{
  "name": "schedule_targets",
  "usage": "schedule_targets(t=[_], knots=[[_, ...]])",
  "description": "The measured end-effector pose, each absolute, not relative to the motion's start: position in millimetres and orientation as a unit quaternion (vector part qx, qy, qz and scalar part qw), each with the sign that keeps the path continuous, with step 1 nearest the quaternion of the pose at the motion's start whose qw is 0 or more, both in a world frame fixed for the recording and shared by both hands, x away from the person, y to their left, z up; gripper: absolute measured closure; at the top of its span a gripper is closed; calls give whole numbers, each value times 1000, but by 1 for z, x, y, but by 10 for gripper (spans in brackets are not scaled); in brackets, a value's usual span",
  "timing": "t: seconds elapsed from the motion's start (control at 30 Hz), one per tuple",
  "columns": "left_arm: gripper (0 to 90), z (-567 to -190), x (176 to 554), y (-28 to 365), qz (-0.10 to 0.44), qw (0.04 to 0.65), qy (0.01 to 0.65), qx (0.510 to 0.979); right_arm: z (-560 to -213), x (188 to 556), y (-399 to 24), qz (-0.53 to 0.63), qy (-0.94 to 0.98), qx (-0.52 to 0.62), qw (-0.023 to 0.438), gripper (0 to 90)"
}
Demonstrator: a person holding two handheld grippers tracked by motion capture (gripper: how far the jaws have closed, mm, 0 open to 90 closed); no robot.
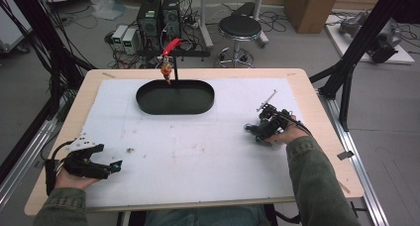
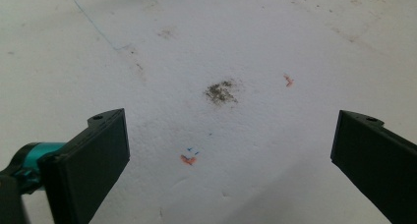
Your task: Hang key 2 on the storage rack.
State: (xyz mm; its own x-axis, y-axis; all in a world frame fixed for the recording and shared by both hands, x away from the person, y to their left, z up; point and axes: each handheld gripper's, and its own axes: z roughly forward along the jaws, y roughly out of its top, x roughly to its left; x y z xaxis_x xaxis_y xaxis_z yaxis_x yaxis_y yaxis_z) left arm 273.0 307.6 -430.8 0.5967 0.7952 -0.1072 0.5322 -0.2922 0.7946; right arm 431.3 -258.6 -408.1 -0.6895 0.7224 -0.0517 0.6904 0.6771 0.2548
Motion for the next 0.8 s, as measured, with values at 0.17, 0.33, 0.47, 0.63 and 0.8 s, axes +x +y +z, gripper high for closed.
schedule_targets(t=[0.17,0.33,0.47,0.63,0.8], knots=[[17,-431,273,307,157,419,421,789,-405,430,-257,106,919,373,75,284],[17,-432,273,306,154,418,418,792,-402,431,-260,115,917,375,67,369],[17,-432,273,306,155,419,419,791,-400,430,-262,118,917,374,71,381],[17,-433,272,304,155,420,418,791,-393,425,-261,136,917,367,78,385],[17,-432,272,304,158,425,423,785,-385,422,-265,169,908,375,78,385]])
